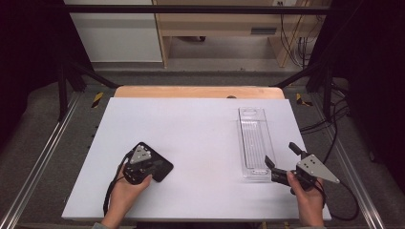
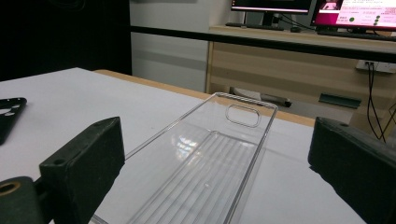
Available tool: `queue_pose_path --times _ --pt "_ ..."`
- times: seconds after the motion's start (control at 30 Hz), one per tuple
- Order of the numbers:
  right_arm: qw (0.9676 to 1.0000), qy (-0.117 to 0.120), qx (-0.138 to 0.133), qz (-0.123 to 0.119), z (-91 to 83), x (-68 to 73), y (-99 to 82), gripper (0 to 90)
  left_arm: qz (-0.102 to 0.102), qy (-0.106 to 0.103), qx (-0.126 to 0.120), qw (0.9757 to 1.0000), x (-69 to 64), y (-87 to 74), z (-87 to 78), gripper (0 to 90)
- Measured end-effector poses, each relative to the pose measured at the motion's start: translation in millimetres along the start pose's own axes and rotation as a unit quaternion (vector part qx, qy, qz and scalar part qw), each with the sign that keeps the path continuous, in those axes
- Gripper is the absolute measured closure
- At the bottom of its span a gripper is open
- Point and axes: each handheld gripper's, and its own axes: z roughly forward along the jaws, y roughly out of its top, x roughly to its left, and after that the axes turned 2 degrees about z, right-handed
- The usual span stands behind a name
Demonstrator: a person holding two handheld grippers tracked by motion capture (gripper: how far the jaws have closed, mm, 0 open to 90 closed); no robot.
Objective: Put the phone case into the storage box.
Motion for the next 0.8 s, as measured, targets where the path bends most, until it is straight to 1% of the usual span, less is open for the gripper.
queue_pose_path --times 0.1,0.23,0.37,0.57,0.67,0.73,0.8 --pt "1.0000 -0.002 0.000 -0.001 0.6 0.3 0.3 4.3 -0.004 0.002 0.002 1.0000 1.8 -1.7 -0.2 90.0" --pt "1.0000 -0.005 -0.001 -0.002 1.3 0.1 0.4 4.2 -0.001 0.001 0.009 1.0000 2.1 -3.5 1.7 90.0" --pt "1.0000 -0.006 0.004 -0.005 2.8 0.2 -0.4 4.2 0.000 -0.003 0.018 0.9998 1.3 -4.1 6.3 90.0" --pt "0.9999 -0.006 0.007 -0.010 1.0 0.0 -1.3 4.2 0.002 -0.008 0.024 0.9997 -3.7 -1.5 15.7 90.0" --pt "0.9999 -0.005 0.006 -0.009 0.2 0.1 -0.9 4.1 0.006 -0.011 0.036 0.9993 -7.0 -2.5 21.9 90.0" --pt "0.9999 -0.003 0.006 -0.011 1.6 1.1 -0.5 4.1 0.007 -0.011 0.040 0.9991 -8.3 -3.7 24.4 90.0" --pt "0.9999 -0.001 0.006 -0.011 2.3 1.7 -0.6 4.1 0.005 -0.011 0.037 0.9992 -8.3 -4.1 25.4 90.0"
